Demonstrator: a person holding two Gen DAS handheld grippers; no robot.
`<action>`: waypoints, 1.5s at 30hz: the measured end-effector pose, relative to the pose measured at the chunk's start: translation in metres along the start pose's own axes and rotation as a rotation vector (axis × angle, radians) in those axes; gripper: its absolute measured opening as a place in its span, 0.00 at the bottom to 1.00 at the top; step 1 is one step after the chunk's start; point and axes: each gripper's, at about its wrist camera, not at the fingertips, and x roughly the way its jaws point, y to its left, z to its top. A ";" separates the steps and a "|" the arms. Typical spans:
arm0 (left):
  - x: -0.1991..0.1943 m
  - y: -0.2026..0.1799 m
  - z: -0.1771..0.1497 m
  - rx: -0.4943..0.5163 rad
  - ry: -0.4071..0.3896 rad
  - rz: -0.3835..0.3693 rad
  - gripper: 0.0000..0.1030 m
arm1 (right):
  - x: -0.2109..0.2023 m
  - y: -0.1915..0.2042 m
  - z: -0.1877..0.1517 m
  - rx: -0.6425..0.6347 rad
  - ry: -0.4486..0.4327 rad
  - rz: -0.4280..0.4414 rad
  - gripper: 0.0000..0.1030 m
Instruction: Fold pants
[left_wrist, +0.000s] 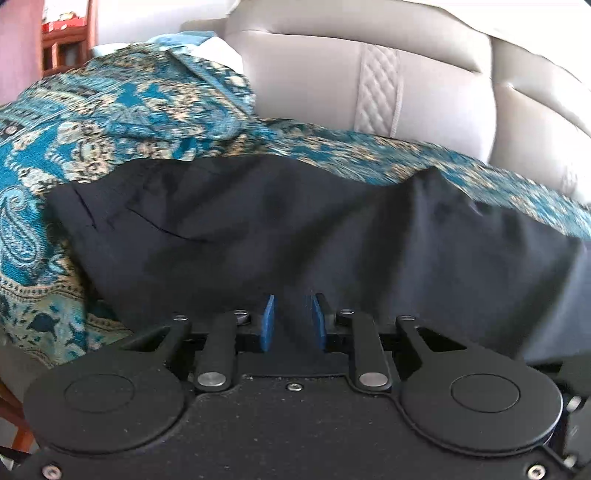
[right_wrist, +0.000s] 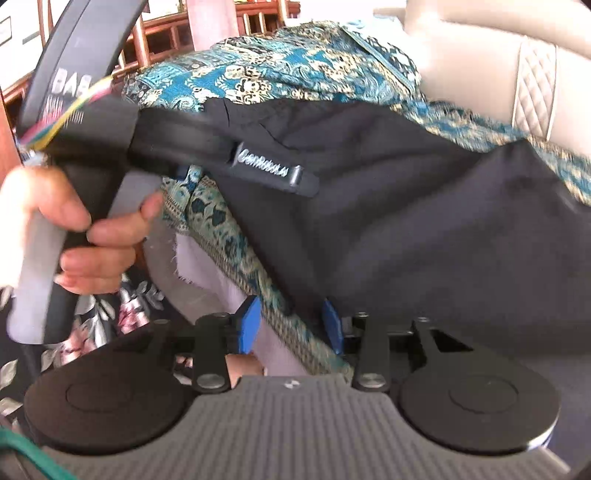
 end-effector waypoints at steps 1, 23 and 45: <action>-0.001 -0.003 -0.003 0.015 -0.002 -0.005 0.22 | -0.005 -0.005 -0.002 0.015 0.010 0.006 0.55; -0.006 -0.031 -0.048 0.182 -0.019 -0.005 0.23 | 0.023 -0.177 0.152 0.362 -0.041 -0.295 0.71; -0.007 -0.028 -0.052 0.177 -0.040 -0.014 0.24 | 0.067 -0.184 0.146 0.260 -0.006 -0.447 0.05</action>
